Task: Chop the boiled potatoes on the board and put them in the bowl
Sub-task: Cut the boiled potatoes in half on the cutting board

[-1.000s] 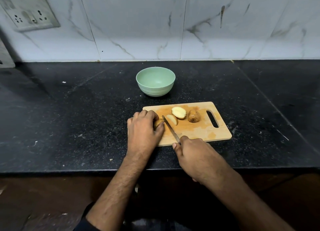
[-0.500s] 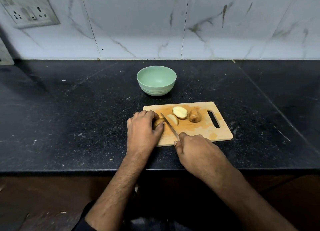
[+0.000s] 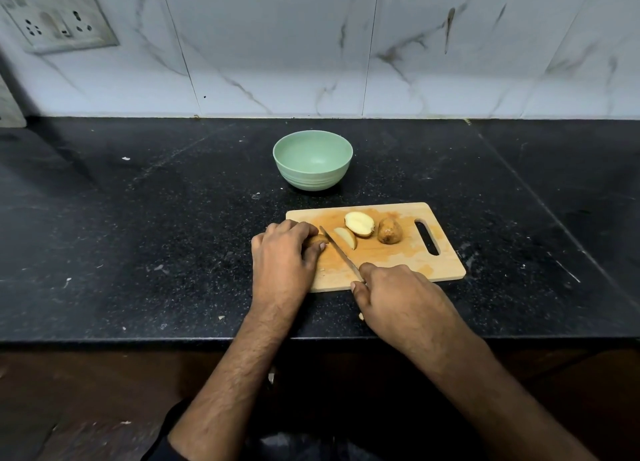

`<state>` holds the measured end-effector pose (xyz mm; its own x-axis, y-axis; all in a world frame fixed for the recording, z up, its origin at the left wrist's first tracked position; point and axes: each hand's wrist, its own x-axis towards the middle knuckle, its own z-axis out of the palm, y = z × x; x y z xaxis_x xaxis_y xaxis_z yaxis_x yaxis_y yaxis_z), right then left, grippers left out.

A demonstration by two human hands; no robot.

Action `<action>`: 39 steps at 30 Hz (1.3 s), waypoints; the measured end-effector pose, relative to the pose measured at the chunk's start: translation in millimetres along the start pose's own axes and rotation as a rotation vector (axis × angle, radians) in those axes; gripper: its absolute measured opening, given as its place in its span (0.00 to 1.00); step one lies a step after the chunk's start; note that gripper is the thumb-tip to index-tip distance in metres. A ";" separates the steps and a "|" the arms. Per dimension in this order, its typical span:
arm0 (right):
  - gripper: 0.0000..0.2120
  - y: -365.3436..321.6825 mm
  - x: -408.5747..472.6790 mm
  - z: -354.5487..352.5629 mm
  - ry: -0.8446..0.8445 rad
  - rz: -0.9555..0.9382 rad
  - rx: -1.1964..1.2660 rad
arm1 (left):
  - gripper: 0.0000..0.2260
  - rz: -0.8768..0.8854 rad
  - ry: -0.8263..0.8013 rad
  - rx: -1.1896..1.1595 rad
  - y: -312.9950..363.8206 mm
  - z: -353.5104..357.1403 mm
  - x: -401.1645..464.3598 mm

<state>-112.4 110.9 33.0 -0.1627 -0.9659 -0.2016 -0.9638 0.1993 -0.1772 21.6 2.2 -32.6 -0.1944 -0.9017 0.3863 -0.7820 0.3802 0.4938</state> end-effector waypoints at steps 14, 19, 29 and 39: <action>0.17 -2.2 -3.1 -2.9 0.060 -0.003 0.041 | 0.11 -0.013 0.011 0.016 2.1 -0.9 -1.6; 0.17 -9.4 -5.6 2.8 0.073 -0.022 0.063 | 0.15 -0.039 0.001 -0.039 1.4 -1.8 -3.1; 0.18 -11.2 -8.2 7.2 0.090 -0.037 0.050 | 0.08 -0.022 0.004 -0.062 3.9 -3.2 -3.3; 0.12 -14.3 -8.2 13.2 0.128 -0.038 0.028 | 0.05 0.003 -0.007 -0.069 3.2 -0.9 0.1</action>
<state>-94.5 118.1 24.5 -0.1537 -0.9857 -0.0695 -0.9637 0.1651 -0.2097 19.5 3.5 -30.3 -0.2012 -0.9018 0.3825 -0.7386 0.3961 0.5454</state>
